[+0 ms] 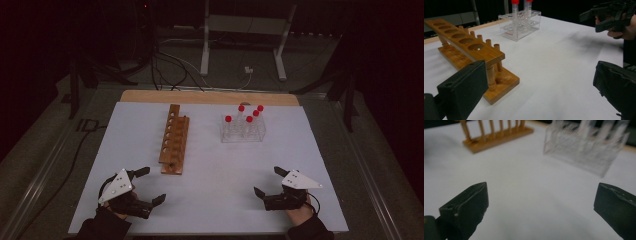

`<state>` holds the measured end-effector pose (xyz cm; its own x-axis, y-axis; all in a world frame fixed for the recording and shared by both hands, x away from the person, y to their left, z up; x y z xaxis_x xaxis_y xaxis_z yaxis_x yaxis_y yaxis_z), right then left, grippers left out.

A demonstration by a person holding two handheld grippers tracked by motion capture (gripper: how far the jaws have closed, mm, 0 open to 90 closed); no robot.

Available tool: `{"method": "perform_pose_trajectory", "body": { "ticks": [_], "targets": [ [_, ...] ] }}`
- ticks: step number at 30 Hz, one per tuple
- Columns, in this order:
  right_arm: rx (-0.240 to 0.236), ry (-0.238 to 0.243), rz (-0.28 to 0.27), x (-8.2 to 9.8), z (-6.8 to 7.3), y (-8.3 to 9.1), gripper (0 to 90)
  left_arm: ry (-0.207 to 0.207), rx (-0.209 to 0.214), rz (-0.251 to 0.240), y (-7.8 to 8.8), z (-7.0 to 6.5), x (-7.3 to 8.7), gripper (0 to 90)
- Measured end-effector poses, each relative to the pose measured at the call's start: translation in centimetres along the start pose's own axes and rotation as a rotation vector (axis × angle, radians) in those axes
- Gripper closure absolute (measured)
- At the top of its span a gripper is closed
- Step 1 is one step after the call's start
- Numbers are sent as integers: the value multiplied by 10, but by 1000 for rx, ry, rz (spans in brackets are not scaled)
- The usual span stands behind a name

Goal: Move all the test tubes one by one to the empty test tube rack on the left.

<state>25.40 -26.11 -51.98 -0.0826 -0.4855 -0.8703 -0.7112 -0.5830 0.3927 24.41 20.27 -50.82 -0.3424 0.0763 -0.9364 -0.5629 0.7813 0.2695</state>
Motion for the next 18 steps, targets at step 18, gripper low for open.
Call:
{"method": "perform_pose_trajectory", "body": {
  "ticks": [18],
  "targets": [
    [-54,-75,52,-4,-1,0,0,-4,7,18,-1,0,0,4]
  ]
}}
Point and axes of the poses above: each handheld gripper's, and its own axes: y roughly backward along the jaws, x roughly out of its underside, z roughly to its left, the point moved 1 cm from there along -y, roughly forward along the jaws, and after that the axes turned 15 degrees about y, right-handed, at the moved point
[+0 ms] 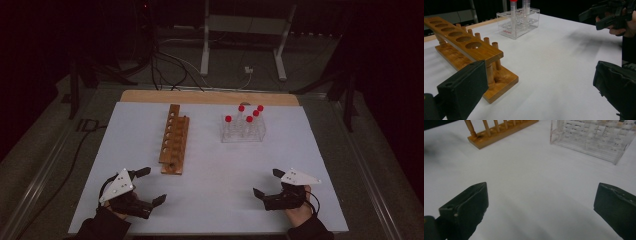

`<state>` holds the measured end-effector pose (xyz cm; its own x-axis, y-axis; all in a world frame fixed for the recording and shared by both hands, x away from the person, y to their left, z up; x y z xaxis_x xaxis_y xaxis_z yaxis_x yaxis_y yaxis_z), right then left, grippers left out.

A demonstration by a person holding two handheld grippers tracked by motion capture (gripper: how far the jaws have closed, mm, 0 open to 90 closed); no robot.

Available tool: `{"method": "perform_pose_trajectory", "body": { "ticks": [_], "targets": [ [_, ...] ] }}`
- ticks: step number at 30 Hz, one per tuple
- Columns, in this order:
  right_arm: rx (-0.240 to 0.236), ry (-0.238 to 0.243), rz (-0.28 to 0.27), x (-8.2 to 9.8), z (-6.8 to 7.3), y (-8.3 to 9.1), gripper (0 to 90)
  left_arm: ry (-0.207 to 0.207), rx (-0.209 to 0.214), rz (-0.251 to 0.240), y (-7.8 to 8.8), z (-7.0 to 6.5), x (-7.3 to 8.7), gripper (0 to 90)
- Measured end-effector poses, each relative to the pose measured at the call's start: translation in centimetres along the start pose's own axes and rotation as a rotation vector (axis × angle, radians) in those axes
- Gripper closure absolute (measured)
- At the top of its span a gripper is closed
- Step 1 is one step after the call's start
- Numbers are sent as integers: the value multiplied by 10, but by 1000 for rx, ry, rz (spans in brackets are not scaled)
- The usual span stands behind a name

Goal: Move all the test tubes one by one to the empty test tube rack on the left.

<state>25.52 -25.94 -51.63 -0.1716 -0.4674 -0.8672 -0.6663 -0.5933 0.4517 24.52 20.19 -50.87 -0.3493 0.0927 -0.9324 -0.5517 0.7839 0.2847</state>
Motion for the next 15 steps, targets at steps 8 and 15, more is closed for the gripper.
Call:
{"method": "perform_pose_trajectory", "body": {
  "ticks": [8,15],
  "targets": [
    [4,-9,14,-7,0,3,0,-5,-7,5,1,-1,0,4],
    [4,-5,-2,-19,0,7,0,3,-7,2,1,0,0,4]
  ]
}}
Point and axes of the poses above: each handheld gripper's, and its own axes: y roughly backward along the jaws, x roughly out of its underside, z roughly to its left, the point moved 1 cm from there along -y, roughly forward along the jaws, and after that the axes turned 15 degrees about y, right-handed, at the moved point
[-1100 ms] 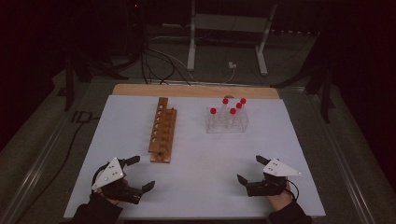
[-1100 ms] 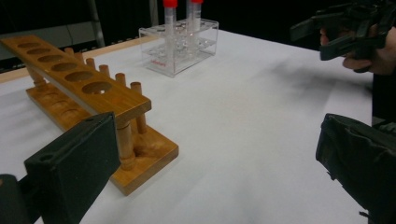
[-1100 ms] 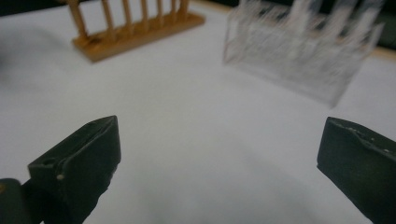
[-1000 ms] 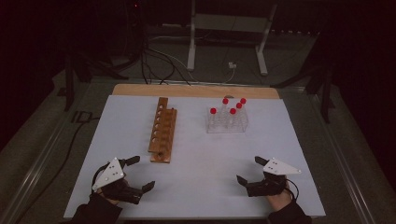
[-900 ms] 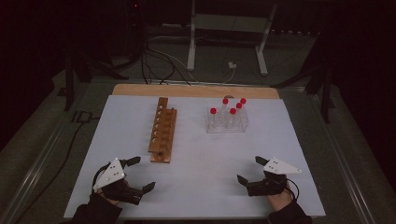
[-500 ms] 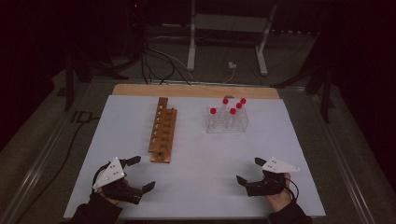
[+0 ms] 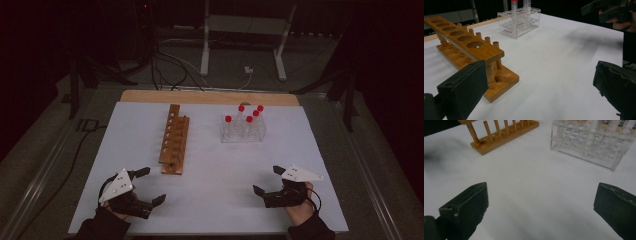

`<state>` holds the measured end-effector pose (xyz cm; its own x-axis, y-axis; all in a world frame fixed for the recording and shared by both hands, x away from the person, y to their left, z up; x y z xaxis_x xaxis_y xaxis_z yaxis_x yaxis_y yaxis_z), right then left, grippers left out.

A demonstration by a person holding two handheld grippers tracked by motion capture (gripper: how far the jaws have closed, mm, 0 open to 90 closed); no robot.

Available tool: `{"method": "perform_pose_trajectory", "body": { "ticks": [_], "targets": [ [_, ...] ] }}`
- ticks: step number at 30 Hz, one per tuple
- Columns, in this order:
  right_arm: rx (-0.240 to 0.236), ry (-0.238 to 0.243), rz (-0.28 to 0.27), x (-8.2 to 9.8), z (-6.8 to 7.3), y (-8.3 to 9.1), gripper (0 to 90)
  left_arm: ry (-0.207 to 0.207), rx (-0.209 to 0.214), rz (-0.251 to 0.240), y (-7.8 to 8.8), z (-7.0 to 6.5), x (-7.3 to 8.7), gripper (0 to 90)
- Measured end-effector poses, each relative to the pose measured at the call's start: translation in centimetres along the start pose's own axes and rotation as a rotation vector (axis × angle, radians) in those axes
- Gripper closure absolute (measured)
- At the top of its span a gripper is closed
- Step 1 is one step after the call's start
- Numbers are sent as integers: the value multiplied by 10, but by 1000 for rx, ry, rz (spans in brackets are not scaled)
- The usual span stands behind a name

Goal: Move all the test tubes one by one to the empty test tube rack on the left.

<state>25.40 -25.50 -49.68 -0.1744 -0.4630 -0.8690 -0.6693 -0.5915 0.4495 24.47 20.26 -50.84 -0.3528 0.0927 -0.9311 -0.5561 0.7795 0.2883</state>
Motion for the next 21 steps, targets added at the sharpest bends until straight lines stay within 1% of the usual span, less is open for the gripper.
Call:
{"method": "perform_pose_trajectory", "body": {
  "ticks": [4,6,8,9,11,18,21],
  "targets": [
    [2,6,-11,-6,-1,1,0,-1,0,-1,0,0,0,4],
    [5,14,-21,-14,-2,2,0,2,1,-2,0,0,0,4],
    [9,17,-25,-16,-2,2,0,0,-1,-4,0,0,0,4],
    [12,19,-33,-21,-4,2,0,1,0,-4,0,0,0,4],
    [13,18,-37,-22,-5,2,0,2,-1,-6,0,0,0,4],
    [25,29,-66,-38,-12,-3,0,6,-2,-10,0,0,0,4],
    [29,33,-72,-42,-14,-5,0,7,-1,-10,0,0,-1,4]
  ]
}}
Point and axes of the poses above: each handheld gripper's, and its own axes: y roughly backward along the jaws, x roughly out of its underside, z roughly to its left, the point moved 1 cm from there along -y, roughly forward along the jaws, and after that the axes turned 15 degrees about y, right-handed, at the moved point
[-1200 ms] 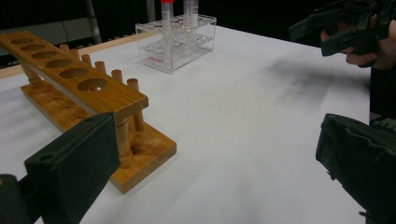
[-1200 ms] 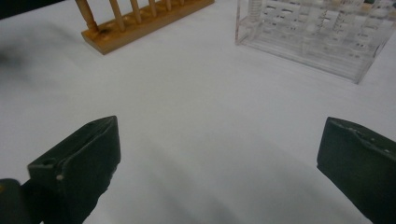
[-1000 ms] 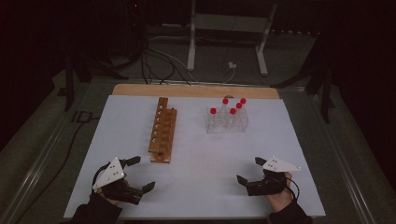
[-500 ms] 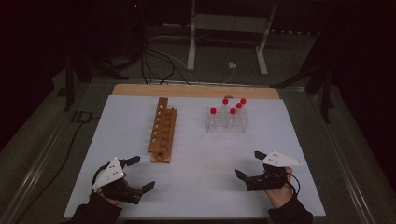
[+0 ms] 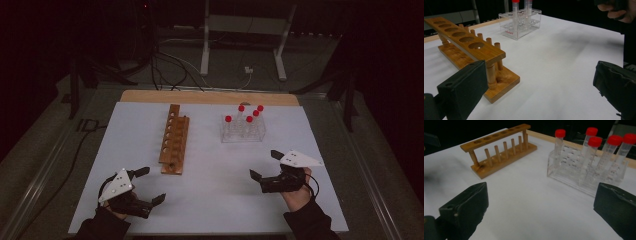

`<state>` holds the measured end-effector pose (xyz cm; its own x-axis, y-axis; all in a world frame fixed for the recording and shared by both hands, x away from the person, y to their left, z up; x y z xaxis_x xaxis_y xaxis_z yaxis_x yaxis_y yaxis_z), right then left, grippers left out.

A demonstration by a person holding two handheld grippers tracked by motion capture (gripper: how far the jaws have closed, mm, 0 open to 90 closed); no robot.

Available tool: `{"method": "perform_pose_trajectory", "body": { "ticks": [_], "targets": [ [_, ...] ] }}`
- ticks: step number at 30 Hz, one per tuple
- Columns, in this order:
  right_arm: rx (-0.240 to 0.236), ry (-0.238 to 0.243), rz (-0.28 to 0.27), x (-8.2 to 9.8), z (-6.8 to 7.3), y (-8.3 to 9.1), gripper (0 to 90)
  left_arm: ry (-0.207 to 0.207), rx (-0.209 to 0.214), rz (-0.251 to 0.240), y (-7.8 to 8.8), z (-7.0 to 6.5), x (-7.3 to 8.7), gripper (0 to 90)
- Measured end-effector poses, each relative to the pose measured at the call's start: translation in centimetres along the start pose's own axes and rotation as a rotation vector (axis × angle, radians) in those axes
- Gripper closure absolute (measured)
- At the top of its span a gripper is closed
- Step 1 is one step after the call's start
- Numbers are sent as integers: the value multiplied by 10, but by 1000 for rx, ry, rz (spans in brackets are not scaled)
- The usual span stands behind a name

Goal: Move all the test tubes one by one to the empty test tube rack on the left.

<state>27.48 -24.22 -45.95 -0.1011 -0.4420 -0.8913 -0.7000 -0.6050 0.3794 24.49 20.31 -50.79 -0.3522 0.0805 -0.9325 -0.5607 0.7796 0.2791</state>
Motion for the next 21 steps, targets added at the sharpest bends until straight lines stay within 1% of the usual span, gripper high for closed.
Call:
{"method": "perform_pose_trajectory", "body": {
  "ticks": [5,7,10,11,13,15,17,21],
  "targets": [
    [2,11,-7,-9,-3,-9,0,-7,0,1,0,-1,0,4],
    [-6,9,-14,-13,-4,-15,0,-9,0,0,0,-1,0,4],
    [-7,5,-17,-15,-6,-19,0,-7,1,-3,0,-1,0,4],
    [-8,3,-17,-17,-8,-24,0,-7,1,-5,1,-1,0,4],
    [-8,-1,-17,-17,-9,-26,0,-5,8,-8,1,-1,-1,4],
    [-7,-6,-16,-20,-13,-35,0,-7,9,-9,1,-1,-1,4],
    [-6,-8,-12,-20,-14,-38,0,-2,8,-9,1,-1,-1,4],
    [5,-9,0,-23,-18,-52,0,-5,8,-9,1,-2,-1,4]
  ]
}}
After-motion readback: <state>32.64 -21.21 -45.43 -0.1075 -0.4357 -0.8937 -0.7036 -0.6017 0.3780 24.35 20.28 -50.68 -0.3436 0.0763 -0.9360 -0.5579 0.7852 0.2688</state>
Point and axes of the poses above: each handheld gripper's, and its own axes: y roughly backward along the jaws, x roughly out of its underside, z roughly to its left, the point moved 1 cm from there along -y, roughly forward along the jaws, and after that the axes turned 15 degrees about y, right-handed, at the moved point
